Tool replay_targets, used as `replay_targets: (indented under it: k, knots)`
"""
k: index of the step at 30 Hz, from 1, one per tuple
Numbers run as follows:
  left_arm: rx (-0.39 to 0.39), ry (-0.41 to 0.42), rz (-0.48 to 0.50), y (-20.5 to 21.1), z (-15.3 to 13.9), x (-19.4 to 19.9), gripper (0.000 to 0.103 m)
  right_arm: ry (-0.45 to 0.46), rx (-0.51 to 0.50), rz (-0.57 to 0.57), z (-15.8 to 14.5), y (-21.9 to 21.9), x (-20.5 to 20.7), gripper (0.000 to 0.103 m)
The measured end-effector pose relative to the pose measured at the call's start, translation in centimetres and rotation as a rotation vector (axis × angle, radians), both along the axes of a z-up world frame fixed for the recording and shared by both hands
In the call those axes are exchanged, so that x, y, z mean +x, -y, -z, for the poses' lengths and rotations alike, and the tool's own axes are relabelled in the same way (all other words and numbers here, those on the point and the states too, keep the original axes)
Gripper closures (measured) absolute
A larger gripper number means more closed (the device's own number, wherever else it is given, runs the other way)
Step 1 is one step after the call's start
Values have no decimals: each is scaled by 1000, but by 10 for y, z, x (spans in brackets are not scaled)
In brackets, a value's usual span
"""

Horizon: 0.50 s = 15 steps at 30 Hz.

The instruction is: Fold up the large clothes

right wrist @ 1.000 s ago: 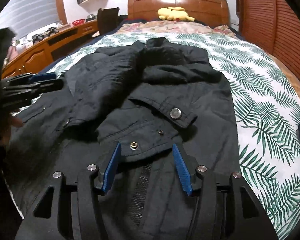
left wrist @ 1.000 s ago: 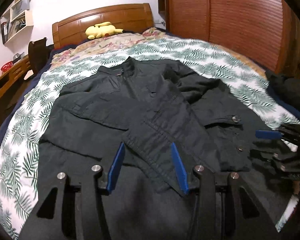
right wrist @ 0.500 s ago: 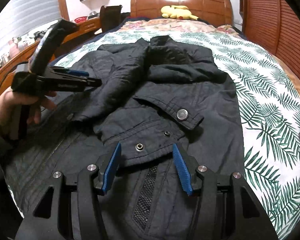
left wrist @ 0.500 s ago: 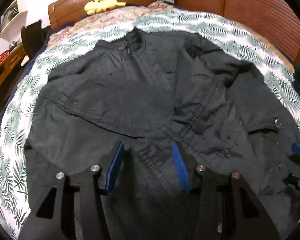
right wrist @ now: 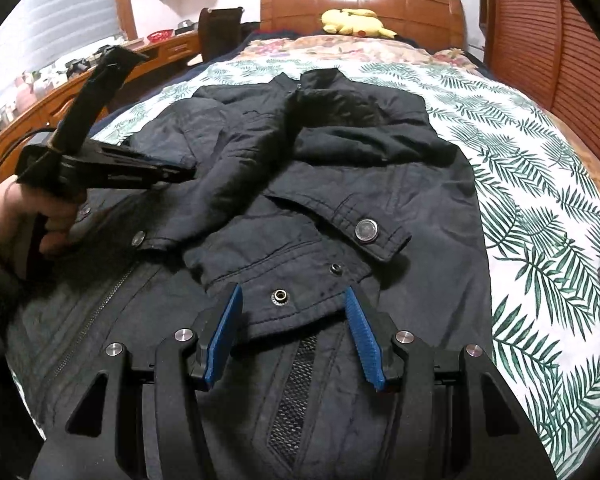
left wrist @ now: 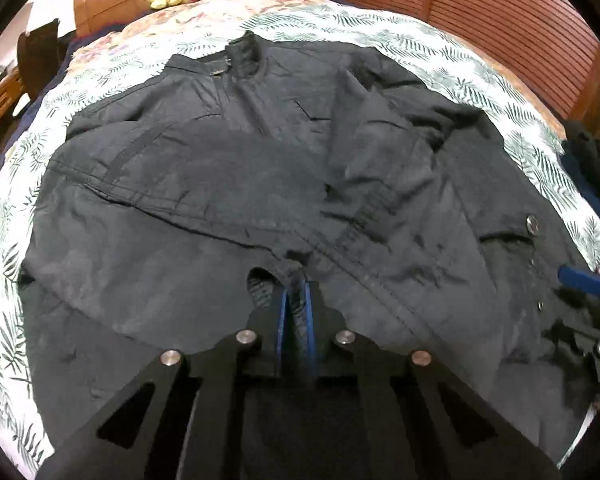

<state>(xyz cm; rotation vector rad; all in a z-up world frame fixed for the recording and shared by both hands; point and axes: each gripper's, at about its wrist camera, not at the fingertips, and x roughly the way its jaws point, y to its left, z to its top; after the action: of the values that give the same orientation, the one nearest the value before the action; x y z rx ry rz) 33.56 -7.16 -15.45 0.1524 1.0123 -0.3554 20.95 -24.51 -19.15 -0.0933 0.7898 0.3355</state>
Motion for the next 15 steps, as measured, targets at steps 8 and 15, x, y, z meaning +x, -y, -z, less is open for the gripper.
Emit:
replay_targets:
  k: [8,15]
  knots:
    - [92,298,-162,-34,-79,-36,103,23,-4,-2,-6,2,-5,49]
    - [166,422,-221,-63,-121,-34,103,27,-4,0,-8,3,-4,49]
